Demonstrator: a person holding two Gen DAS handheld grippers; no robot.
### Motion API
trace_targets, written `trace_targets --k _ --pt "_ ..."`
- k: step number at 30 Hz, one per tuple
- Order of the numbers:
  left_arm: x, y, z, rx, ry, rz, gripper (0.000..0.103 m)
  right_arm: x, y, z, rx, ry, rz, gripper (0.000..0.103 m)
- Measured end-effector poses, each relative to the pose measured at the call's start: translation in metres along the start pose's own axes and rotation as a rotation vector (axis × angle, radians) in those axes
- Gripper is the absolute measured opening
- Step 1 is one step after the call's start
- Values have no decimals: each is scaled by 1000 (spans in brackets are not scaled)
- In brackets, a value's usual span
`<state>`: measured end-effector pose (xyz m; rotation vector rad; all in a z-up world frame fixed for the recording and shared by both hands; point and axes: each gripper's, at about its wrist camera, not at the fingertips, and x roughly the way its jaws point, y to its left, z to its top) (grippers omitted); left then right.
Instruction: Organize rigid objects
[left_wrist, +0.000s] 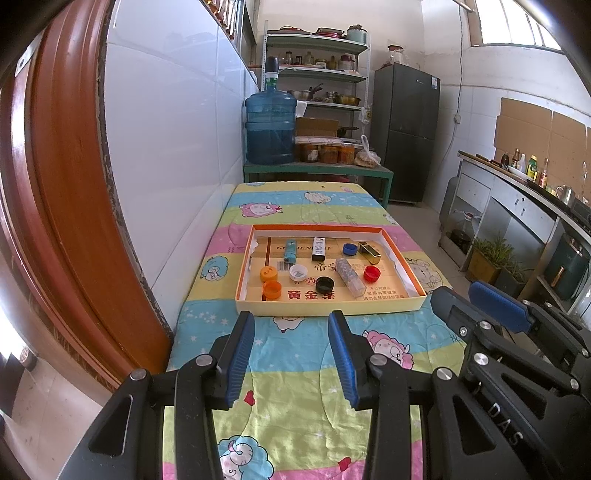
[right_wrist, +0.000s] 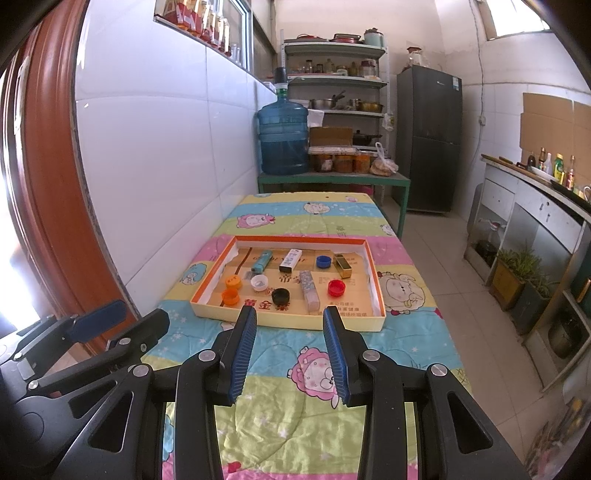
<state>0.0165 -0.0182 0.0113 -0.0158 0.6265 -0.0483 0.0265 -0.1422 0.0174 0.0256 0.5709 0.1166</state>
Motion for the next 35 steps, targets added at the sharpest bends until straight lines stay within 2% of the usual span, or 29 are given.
trace_targets --k 35 --pt "2 2 -6 -10 -4 10 41 1 -7 0 9 3 0 39"
